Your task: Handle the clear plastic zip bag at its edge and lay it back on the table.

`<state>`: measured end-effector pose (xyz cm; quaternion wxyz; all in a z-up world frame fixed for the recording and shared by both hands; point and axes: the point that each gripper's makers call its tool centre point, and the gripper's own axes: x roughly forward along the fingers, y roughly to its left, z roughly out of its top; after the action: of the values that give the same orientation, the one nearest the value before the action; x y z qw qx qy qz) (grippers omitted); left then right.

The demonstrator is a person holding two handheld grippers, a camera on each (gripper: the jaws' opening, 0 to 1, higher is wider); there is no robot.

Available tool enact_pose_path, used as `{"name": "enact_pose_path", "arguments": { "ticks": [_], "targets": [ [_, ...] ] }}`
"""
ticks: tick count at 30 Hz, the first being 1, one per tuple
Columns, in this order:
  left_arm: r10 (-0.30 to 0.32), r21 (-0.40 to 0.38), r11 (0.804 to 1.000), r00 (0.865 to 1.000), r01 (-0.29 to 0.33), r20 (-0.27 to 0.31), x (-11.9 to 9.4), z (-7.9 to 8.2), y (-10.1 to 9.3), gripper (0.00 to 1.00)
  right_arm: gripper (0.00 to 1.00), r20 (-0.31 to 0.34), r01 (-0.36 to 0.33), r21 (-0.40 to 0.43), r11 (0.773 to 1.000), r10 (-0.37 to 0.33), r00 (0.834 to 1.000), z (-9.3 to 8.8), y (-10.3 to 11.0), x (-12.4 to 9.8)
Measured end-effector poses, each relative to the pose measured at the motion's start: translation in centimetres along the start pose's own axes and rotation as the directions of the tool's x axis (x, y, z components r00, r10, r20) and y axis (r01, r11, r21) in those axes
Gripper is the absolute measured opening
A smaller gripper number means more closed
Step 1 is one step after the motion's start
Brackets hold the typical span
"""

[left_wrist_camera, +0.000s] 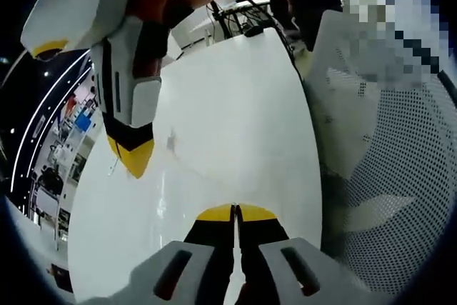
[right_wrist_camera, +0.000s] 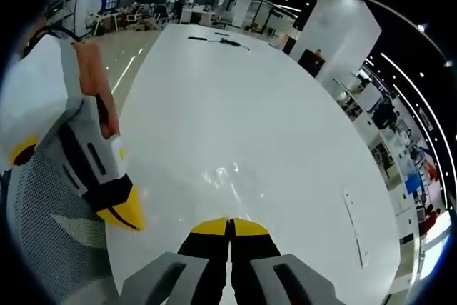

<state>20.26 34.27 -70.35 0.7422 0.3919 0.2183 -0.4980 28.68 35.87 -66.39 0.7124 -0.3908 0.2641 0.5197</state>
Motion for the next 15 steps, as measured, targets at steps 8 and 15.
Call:
{"name": "enact_pose_path", "arguments": {
  "ticks": [8,15],
  "targets": [
    [0.008,0.002,1.0,1.0,-0.008,-0.003,-0.2,-0.1,0.5,0.0,0.0,0.004,-0.003,0.003,1.0,0.003,1.0,0.1,0.0,-0.1],
    [0.019,0.002,1.0,1.0,-0.019,-0.005,-0.3,-0.4,1.3,0.0,0.0,0.0,-0.008,-0.006,1.0,0.008,1.0,-0.2,0.3,0.1]
  ]
}}
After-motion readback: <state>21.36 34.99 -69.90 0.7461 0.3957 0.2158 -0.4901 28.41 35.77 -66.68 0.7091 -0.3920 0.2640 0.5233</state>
